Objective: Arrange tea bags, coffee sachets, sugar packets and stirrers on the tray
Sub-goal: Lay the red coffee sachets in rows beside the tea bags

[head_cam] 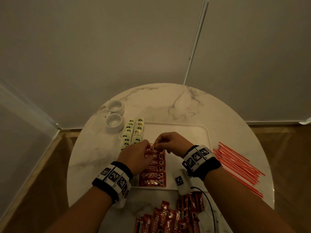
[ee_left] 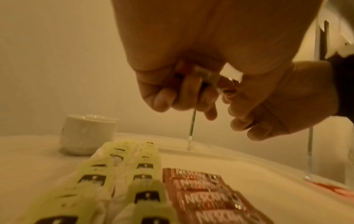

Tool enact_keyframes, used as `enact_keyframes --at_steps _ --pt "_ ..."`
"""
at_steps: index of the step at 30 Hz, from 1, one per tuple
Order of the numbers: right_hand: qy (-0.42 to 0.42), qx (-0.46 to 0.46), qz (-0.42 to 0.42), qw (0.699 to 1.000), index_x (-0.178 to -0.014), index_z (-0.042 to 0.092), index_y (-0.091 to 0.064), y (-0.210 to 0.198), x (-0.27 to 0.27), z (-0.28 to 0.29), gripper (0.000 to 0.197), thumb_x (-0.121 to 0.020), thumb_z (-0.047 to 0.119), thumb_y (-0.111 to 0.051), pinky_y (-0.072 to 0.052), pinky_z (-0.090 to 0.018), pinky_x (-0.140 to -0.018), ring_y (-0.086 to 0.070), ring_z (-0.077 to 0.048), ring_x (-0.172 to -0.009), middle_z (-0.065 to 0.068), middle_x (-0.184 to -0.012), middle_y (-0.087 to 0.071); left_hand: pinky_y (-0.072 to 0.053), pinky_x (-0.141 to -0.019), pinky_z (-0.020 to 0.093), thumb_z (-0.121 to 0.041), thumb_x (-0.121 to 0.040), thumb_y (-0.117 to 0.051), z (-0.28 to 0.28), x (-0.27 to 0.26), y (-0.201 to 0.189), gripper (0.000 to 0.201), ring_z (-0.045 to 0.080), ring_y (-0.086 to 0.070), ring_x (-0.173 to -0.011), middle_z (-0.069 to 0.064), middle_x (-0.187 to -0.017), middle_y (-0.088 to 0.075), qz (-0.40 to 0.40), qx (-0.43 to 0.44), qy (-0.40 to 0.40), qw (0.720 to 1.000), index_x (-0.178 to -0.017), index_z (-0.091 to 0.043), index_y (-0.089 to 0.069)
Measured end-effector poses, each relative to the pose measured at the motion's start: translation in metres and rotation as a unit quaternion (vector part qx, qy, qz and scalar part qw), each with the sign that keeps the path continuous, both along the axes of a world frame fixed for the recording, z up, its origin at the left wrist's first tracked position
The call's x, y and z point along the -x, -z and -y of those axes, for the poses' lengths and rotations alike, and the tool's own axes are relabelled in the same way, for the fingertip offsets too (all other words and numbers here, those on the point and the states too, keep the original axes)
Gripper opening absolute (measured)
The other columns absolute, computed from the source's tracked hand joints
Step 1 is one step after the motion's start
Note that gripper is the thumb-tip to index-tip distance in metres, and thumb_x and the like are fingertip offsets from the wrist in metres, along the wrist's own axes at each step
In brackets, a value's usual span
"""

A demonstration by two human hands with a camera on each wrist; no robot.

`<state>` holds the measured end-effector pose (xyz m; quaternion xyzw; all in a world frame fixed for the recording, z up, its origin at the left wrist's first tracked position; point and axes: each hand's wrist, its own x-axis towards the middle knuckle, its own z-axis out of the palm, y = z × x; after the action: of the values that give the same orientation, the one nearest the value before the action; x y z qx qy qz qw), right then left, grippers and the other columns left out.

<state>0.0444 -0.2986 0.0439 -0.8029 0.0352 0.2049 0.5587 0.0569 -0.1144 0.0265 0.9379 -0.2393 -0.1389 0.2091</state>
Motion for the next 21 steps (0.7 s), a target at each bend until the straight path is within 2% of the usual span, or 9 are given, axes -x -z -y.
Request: enact_keyframes --at_steps 3,5,7,11,14,17,19,21 --pt "0.04 -0.017 0.048 0.998 -0.092 0.007 -0.068 -0.001 0.0 0.006 0.008 -0.085 0.005 -0.066 -0.043 -0.008 -0.056 -0.06 0.005 -0.063 0.004 -0.077 -0.067 -0.052 -0.073 0.024 -0.047 -0.084 -0.062 -0.005 -0.004 -0.008 0.027 0.003 -0.061 -0.082 -0.01 -0.091 -0.064 -0.087 0.127 -0.026 0.988 -0.104 -0.029 -0.059" --pt "0.044 0.032 0.093 0.994 -0.091 0.014 -0.071 0.001 0.0 0.011 0.009 -0.085 0.009 -0.066 -0.046 -0.01 -0.067 -0.062 0.003 -0.072 0.008 -0.079 -0.068 -0.051 -0.077 0.023 -0.036 -0.087 -0.064 -0.01 -0.007 -0.012 0.019 0.001 -0.062 -0.085 -0.011 -0.093 -0.067 -0.116 0.21 -0.058 0.969 -0.103 -0.026 -0.065" --pt "0.043 0.082 0.129 0.987 -0.091 0.022 -0.073 0.002 0.0 0.014 0.011 -0.086 0.015 -0.067 -0.045 -0.015 -0.078 -0.061 0.001 -0.081 0.01 -0.084 -0.07 -0.048 -0.077 0.021 -0.025 -0.088 -0.064 -0.014 -0.01 -0.014 0.011 -0.001 -0.062 -0.084 -0.013 -0.091 -0.068 -0.099 0.251 -0.09 0.959 -0.098 -0.027 -0.069" --pt "0.046 0.135 0.178 0.974 -0.095 0.028 -0.074 0.001 0.0 0.01 0.012 -0.085 0.026 -0.07 -0.042 -0.02 -0.081 -0.056 -0.001 -0.089 0.015 -0.088 -0.066 -0.04 -0.072 0.01 -0.019 -0.087 -0.066 -0.013 -0.012 -0.015 0.012 -0.006 -0.057 -0.081 -0.019 -0.086 -0.063 -0.017 0.231 -0.088 0.969 -0.096 -0.025 -0.07" --pt "0.036 0.142 0.199 0.969 -0.098 0.024 -0.074 -0.001 -0.002 0.006 0.014 -0.085 0.02 -0.069 -0.042 -0.018 -0.078 -0.057 -0.005 -0.086 0.017 -0.086 -0.064 -0.039 -0.071 0.006 -0.017 -0.085 -0.067 -0.009 -0.016 -0.014 0.017 -0.008 -0.055 -0.082 -0.02 -0.086 -0.06 0.028 0.223 -0.077 0.971 -0.101 -0.021 -0.071" --pt "0.015 0.163 0.211 0.964 -0.102 0.02 -0.073 -0.006 -0.005 0.006 0.017 -0.087 0.017 -0.067 -0.044 -0.019 -0.079 -0.056 -0.007 -0.083 0.012 -0.089 -0.063 -0.039 -0.072 0.003 -0.012 -0.083 -0.069 -0.008 -0.019 -0.013 0.018 -0.008 -0.056 -0.081 -0.018 -0.084 -0.06 0.048 0.242 -0.073 0.966 -0.099 -0.019 -0.072" --pt "-0.009 0.184 0.21 0.96 -0.102 0.018 -0.073 -0.01 -0.006 0.006 0.016 -0.087 0.017 -0.066 -0.046 -0.022 -0.08 -0.056 -0.008 -0.083 0.006 -0.091 -0.065 -0.04 -0.072 0.004 -0.01 -0.082 -0.07 -0.008 -0.02 -0.013 0.016 -0.008 -0.056 -0.081 -0.018 -0.082 -0.06 0.043 0.246 -0.074 0.965 -0.095 -0.019 -0.073" --pt "-0.029 0.2 0.202 0.958 -0.098 0.018 -0.074 -0.011 -0.009 0.006 0.014 -0.087 0.016 -0.065 -0.044 -0.022 -0.077 -0.054 -0.007 -0.081 0.003 -0.091 -0.067 -0.044 -0.074 0.01 -0.01 -0.082 -0.07 -0.007 -0.021 -0.01 0.015 -0.005 -0.058 -0.08 -0.017 -0.081 -0.062 0.021 0.247 -0.081 0.965 -0.092 -0.021 -0.074"
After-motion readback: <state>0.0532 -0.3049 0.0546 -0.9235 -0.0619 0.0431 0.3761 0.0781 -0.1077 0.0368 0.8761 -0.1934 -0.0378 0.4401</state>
